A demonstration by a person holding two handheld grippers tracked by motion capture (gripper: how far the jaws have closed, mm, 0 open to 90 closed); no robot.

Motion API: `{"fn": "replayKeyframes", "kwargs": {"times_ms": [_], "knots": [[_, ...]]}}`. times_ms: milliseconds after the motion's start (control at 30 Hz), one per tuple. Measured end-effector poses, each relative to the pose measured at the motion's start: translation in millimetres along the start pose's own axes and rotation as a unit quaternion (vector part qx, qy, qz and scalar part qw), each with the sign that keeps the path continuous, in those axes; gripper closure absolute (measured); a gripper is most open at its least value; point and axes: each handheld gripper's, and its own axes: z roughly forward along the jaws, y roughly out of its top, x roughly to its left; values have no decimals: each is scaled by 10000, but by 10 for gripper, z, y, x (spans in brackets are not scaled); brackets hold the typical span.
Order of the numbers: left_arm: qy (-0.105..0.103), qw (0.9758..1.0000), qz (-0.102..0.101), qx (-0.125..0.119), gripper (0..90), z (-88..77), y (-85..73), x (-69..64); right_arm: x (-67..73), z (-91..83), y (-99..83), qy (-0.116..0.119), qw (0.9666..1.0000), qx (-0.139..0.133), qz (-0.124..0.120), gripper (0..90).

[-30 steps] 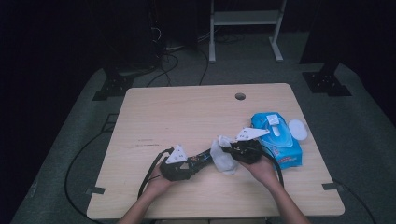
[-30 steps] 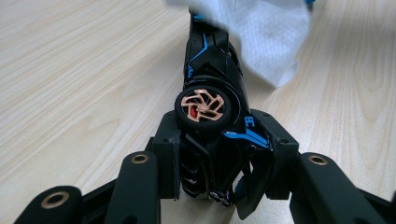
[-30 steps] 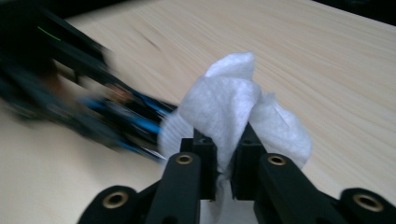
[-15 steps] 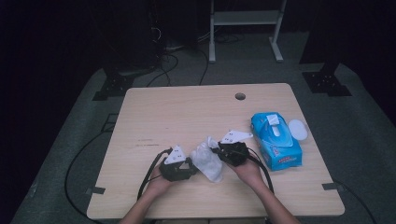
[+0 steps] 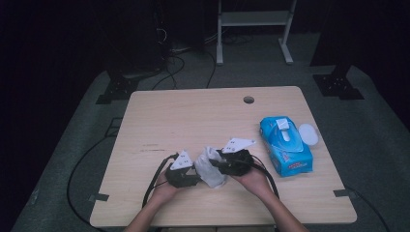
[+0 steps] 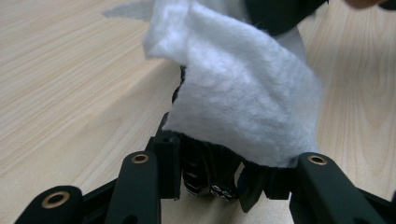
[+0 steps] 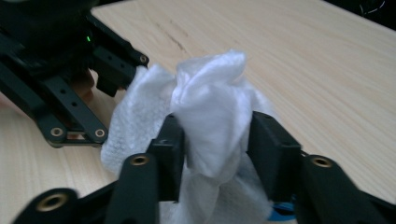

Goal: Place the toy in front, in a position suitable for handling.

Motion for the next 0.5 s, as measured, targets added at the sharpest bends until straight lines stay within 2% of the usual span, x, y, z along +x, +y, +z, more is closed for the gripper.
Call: {"fn": "replayKeyframes", "kwargs": {"times_ms": [100,167,233,367,467,500], "knots": [[3,10000,-5,-8,579,2,0,-1,-14,-83,0,54,9999,-97,29,529],[8,10000,-15,-6,579,1,0,-4,36,-97,-6,62,9998,-53,-188,511],[9,10000,-16,-6,579,1,0,-5,79,-88,1,145,9995,-76,-268,499],[0,10000,-22,-5,579,1,-1,-1,193,-7,33,342,9977,17,-592,474],[-18,10000,-34,-12,579,2,-2,2,227,59,39,388,9973,59,-622,473],[-38,10000,36,-6,579,2,-1,-1,237,129,41,374,9973,94,-620,475]]}}
